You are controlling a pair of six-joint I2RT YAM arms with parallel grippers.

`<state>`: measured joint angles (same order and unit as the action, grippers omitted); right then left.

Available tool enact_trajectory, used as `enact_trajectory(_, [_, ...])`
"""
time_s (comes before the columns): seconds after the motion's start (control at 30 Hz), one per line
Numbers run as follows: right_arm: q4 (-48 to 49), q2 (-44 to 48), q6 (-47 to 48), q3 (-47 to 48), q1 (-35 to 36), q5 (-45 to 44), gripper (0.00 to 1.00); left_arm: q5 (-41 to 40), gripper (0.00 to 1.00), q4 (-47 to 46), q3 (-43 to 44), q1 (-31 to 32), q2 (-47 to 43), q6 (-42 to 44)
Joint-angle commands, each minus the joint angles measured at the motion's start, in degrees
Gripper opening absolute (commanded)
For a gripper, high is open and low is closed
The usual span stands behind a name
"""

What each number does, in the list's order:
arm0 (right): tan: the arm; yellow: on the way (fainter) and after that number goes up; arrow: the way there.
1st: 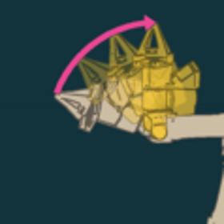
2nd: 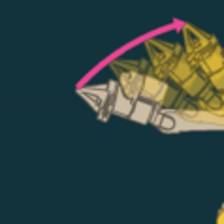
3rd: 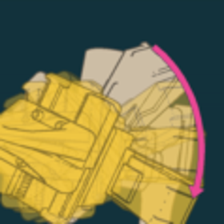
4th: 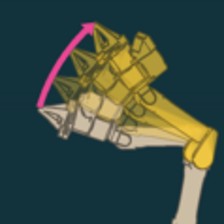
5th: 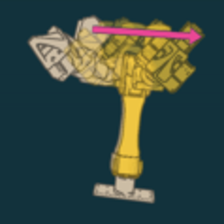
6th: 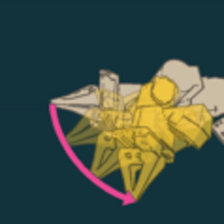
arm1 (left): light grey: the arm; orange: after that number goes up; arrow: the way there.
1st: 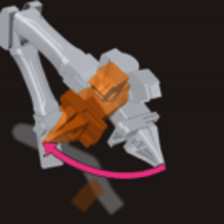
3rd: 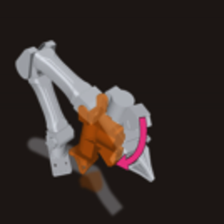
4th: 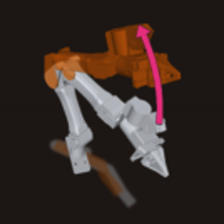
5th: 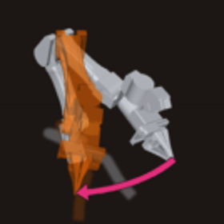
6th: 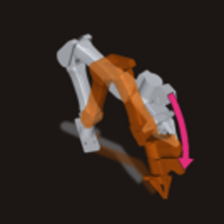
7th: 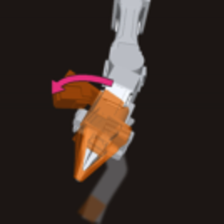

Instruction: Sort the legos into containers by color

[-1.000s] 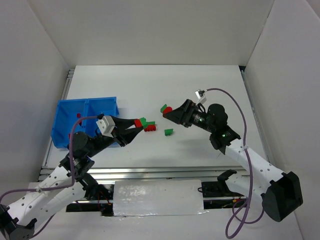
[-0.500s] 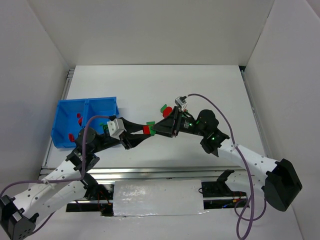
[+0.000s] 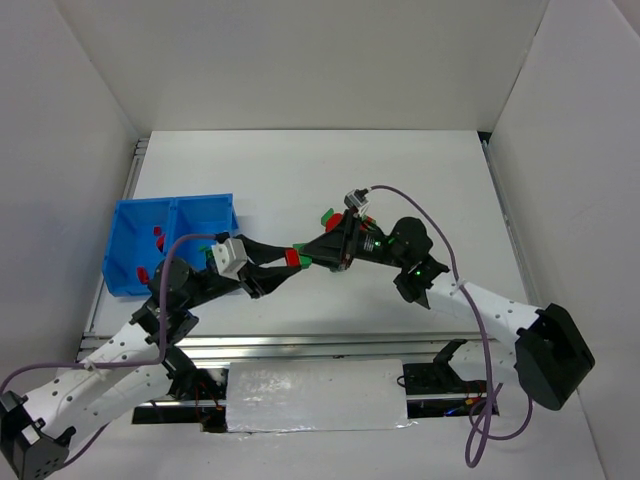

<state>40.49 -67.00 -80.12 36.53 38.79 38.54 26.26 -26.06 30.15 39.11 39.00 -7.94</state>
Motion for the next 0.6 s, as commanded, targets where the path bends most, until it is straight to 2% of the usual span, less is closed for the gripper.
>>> enact_trajectory(0.0, [3.37, 2.75, 1.09, -0.84, -3.09, 3.82, 0.0, -14.45, 0.0, 2.03, 2.71, -0.35, -0.25, -1.19])
enact_trajectory(0.03, [2.24, 3.36, 1.97, -1.46, -6.06, 3.91, 0.0, -20.4, 0.0, 4.33, 5.07, -0.35, 0.19, -1.98])
enact_trajectory(0.2, [-9.52, 6.01, 12.24, -1.65, -13.2, 2.76, 0.0, -35.63, 0.0, 11.99, 8.43, -0.44, -0.15, -6.54])
enact_trajectory(0.27, [-13.75, 6.18, 15.67, -0.5, -15.05, 1.1, 0.0, -51.24, 0.0, 16.64, 10.18, -0.96, -0.33, -9.87])
enact_trajectory(0.33, [-21.66, 6.88, 21.47, 0.73, -15.23, -1.88, 0.0, -65.04, 0.0, 29.96, 15.7, -2.63, 2.12, -19.79])
enact_trajectory(0.37, [-23.77, 7.06, 23.23, 1.69, -15.14, -3.9, 0.0, -76.16, 0.01, 36.98, 18.16, -6.55, 3.7, -25.05])
enact_trajectory(0.4, [-25.1, 7.24, 24.82, 1.79, -15.14, -4.0, 0.0, -78.79, 0.05, 44.27, 23.41, -9.9, 7.71, -35.72])
enact_trajectory(0.43, [-25.2, 7.67, 25.09, 1.53, -15.06, -4.0, 0.0, -75.86, 0.05, 53.57, 25.29, -18.63, 9.67, -38.78])
enact_trajectory(0.5, [-25.28, 8.11, 25.97, 1.52, -15.06, -3.92, 0.0, -67.79, 0.0, 53.76, 25.58, -27.29, 13.28, -40.13])
enact_trajectory(0.57, [-26.51, 8.73, 27.2, 1.87, -14.97, -4.0, 0.0, -60.57, 0.0, 49.9, 24.08, -36.51, 16.26, -41.26])
